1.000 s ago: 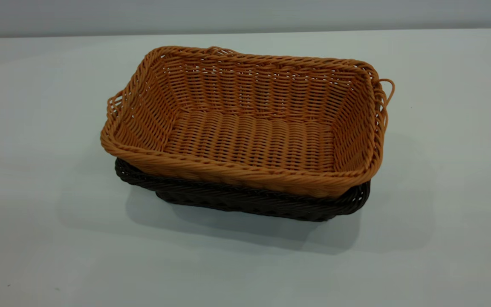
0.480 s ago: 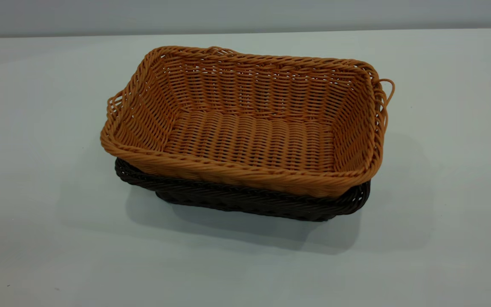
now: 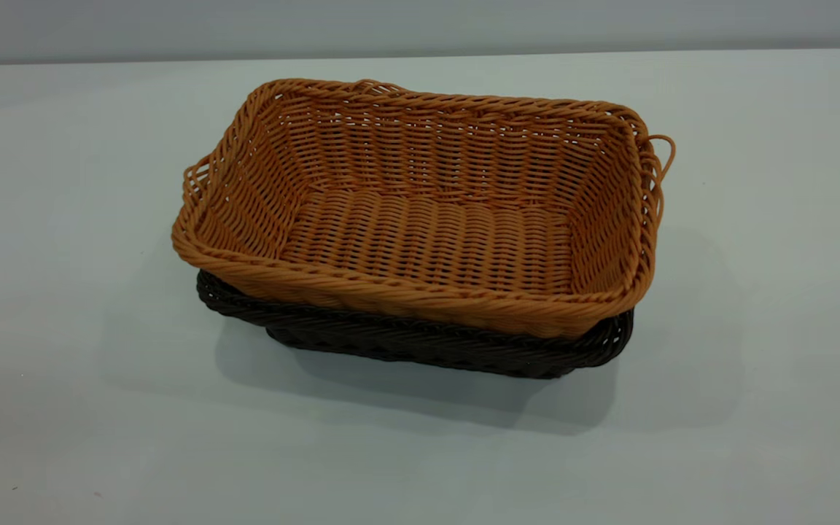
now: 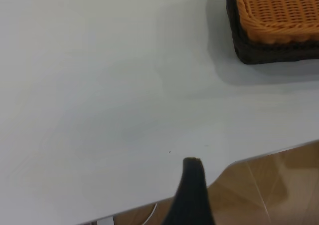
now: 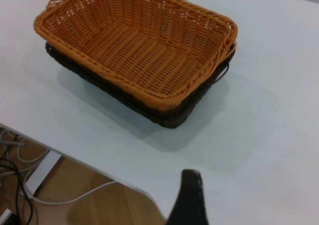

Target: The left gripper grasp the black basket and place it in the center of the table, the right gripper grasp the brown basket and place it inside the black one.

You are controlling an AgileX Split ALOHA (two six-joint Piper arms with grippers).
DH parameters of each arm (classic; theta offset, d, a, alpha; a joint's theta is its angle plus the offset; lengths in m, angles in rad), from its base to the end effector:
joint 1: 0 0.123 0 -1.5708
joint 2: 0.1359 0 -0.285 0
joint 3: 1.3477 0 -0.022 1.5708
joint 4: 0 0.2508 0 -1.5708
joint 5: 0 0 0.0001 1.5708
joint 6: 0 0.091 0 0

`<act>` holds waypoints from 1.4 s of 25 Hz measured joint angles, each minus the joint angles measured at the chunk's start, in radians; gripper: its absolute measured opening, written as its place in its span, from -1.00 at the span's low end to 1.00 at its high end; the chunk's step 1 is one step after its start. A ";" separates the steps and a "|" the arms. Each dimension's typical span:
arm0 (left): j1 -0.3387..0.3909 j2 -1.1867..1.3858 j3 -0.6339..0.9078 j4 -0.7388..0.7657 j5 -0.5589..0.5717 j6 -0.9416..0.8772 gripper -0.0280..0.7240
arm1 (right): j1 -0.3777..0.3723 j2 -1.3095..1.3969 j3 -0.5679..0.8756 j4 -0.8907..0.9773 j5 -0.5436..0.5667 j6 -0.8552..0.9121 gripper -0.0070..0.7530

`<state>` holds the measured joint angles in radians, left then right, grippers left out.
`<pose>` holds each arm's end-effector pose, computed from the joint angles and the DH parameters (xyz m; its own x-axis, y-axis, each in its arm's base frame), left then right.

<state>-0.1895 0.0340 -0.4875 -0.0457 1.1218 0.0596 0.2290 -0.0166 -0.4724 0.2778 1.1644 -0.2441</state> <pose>-0.0019 -0.0034 0.2692 -0.5295 0.1420 -0.8363 0.2432 0.9699 0.0107 -0.0157 0.0199 0.2641 -0.4681 -0.2397 -0.8505 -0.4915 0.8705 0.0251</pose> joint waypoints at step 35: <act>0.197 -0.053 0.004 0.119 -0.001 -0.130 0.62 | -0.117 0.000 0.000 -0.033 -0.004 0.038 0.15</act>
<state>0.0073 -0.0192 -0.4840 0.0733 1.1206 -0.0700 0.1118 -0.0166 -0.4724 0.2444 1.1605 -0.2066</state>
